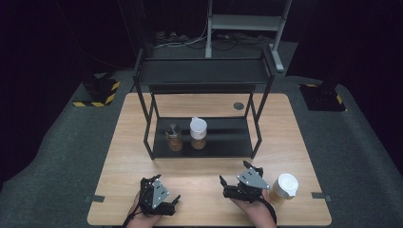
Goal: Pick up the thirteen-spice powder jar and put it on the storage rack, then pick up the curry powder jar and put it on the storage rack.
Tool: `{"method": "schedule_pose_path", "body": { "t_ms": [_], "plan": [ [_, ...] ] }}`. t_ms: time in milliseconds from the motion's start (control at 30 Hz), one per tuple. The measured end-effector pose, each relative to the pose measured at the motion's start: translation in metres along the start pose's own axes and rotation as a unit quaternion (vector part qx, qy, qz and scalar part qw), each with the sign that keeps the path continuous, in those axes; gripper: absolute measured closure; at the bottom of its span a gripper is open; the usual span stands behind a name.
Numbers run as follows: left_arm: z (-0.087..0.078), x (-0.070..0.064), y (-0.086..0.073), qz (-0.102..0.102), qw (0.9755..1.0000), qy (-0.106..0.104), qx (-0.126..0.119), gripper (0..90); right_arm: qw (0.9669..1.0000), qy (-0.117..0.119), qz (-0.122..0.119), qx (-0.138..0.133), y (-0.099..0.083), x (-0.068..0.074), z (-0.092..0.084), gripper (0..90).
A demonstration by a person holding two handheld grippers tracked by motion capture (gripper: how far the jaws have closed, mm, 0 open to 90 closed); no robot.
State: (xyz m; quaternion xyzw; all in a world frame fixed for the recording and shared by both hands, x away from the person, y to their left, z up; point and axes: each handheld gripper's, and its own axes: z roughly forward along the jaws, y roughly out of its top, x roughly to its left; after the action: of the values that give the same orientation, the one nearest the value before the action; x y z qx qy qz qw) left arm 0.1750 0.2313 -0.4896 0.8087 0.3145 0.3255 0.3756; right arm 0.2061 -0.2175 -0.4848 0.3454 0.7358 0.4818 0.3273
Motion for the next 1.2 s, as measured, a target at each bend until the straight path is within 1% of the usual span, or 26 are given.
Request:
{"method": "schedule_pose_path", "body": {
  "t_ms": [33, 167, 333, 367, 400, 500, 600, 700, 833, 867, 933, 967, 1100, 1200],
  "plan": [
    [0.000, 0.000, 0.000, 0.000, 1.0000, 0.000, 0.000, 0.9, 1.0000, 0.000, 0.000, 0.000, 0.000, 0.000, 0.000, 0.0],
    [0.000, 0.000, 0.000, 0.003, 1.0000, -0.001, 0.001, 0.9, 0.9998, -0.005, -0.018, 0.010, -0.011, 0.007, -0.002, 0.0],
    [-0.001, 0.000, -0.001, 0.005, 1.0000, -0.001, -0.002, 0.9, 0.9993, -0.006, -0.029, 0.024, -0.019, 0.013, -0.003, 0.0],
    [-0.001, 0.000, -0.001, 0.005, 1.0000, -0.001, -0.003, 0.9, 0.9989, -0.007, -0.037, 0.027, -0.019, 0.015, -0.004, 0.0],
    [-0.001, 0.001, -0.001, 0.005, 1.0000, -0.003, -0.002, 0.9, 0.9988, -0.009, -0.042, 0.023, -0.020, 0.016, -0.004, 0.0],
    [-0.001, 0.001, -0.001, 0.002, 1.0000, -0.003, -0.002, 0.9, 0.9981, -0.002, -0.052, 0.032, -0.017, 0.016, -0.004, 0.1],
    [0.000, 0.000, 0.000, 0.007, 1.0000, -0.001, 0.000, 0.9, 0.9976, -0.001, -0.054, 0.043, -0.014, 0.017, -0.004, 0.0],
    [0.000, -0.001, 0.001, 0.010, 0.9999, -0.003, 0.004, 0.9, 0.9975, -0.002, -0.056, 0.042, -0.015, 0.018, -0.005, 0.0],
    [0.001, -0.001, 0.002, 0.014, 0.9999, -0.003, 0.006, 1.0, 0.9977, -0.002, -0.060, 0.033, -0.019, 0.019, -0.008, 0.0],
    [0.001, -0.002, 0.002, 0.016, 0.9999, -0.001, 0.005, 1.0, 0.9976, -0.002, -0.061, 0.033, -0.019, 0.019, -0.009, 0.0],
    [0.001, -0.002, 0.002, 0.015, 0.9999, -0.003, 0.006, 1.1, 0.9976, 0.000, -0.061, 0.034, -0.019, 0.018, -0.008, 0.0],
    [0.001, -0.002, 0.003, 0.019, 0.9998, -0.004, 0.007, 1.0, 0.9975, 0.000, -0.062, 0.034, -0.019, 0.018, -0.009, 0.0],
    [0.000, -0.002, 0.000, 0.025, 0.9997, -0.006, 0.000, 1.0, 0.9975, -0.007, -0.065, 0.026, -0.022, 0.021, -0.010, 0.0],
    [0.000, -0.002, 0.001, 0.027, 0.9996, -0.008, 0.001, 1.1, 0.9974, -0.002, -0.067, 0.026, -0.022, 0.020, -0.010, 0.0]
  ]
}}
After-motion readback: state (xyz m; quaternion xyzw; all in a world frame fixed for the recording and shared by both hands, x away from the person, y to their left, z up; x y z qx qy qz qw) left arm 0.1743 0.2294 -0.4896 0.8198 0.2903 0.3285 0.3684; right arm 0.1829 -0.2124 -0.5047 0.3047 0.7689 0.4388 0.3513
